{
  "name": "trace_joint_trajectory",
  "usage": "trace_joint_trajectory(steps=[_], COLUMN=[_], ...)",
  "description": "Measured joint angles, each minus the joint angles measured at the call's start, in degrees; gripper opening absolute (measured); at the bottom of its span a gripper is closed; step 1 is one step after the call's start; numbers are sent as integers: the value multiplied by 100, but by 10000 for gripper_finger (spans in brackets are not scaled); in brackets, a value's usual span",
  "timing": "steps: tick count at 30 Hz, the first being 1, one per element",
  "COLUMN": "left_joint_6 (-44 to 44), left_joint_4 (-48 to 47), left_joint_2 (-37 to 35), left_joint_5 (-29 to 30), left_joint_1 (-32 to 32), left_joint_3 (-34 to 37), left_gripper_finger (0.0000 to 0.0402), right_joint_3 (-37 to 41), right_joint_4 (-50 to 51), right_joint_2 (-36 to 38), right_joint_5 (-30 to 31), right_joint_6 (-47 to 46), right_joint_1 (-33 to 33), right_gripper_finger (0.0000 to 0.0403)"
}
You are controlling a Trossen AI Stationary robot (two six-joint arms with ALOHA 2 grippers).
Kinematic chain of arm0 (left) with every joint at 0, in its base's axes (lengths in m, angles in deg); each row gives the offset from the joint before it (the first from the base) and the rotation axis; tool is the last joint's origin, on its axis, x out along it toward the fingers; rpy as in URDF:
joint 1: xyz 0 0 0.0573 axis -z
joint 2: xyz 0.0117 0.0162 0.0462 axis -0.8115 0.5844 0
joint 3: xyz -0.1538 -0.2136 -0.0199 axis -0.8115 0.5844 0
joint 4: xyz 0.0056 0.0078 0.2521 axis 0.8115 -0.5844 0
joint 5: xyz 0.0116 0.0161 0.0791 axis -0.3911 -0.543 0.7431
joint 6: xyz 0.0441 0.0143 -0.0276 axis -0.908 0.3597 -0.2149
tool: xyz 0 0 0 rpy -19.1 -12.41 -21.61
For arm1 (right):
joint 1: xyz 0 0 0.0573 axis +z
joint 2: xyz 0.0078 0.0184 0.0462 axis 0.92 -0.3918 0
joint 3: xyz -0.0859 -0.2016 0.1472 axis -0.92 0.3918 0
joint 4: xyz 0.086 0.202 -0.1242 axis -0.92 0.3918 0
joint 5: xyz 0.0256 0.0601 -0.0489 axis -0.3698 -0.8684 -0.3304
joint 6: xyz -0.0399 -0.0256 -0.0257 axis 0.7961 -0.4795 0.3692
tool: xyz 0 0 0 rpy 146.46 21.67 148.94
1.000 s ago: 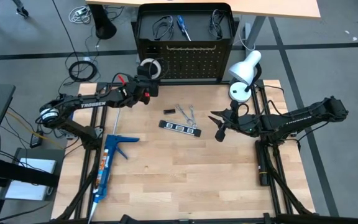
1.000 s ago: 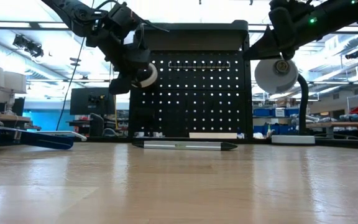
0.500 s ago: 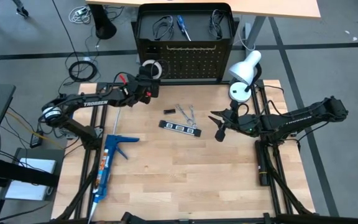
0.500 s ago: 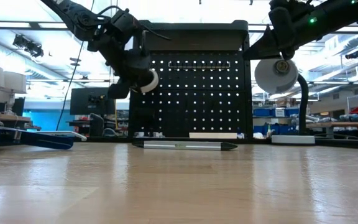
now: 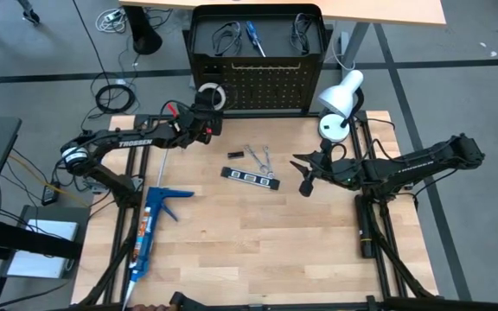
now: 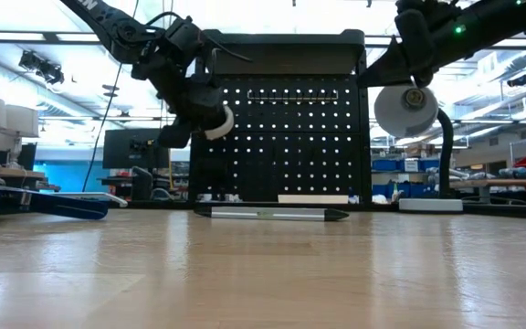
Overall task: Hang tools onto peg board
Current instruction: Hang the masking tape on the pegboard, then hang the spirit level on the pegboard
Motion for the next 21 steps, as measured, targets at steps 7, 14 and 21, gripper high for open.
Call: trace_joint_trajectory(steps=[7,14,21], left_joint_6=[232,644,1461], left_joint_4=[-163,-282,-1034], left_joint_2=[0,-2,-4], left_joint_5=[126,675,666], left_joint_1=[36,287,976], left_joint_3=[0,0,0], left_gripper_finger=[117,121,122], right_joint_3=[0,0,0], right_joint_4=[4,6,98], right_joint_2=[0,2,2], right_joint_5=[2,2,2], right_joint_6=[0,0,0], right_joint_1=[0,0,0], right_gripper_finger=[111,111,111])
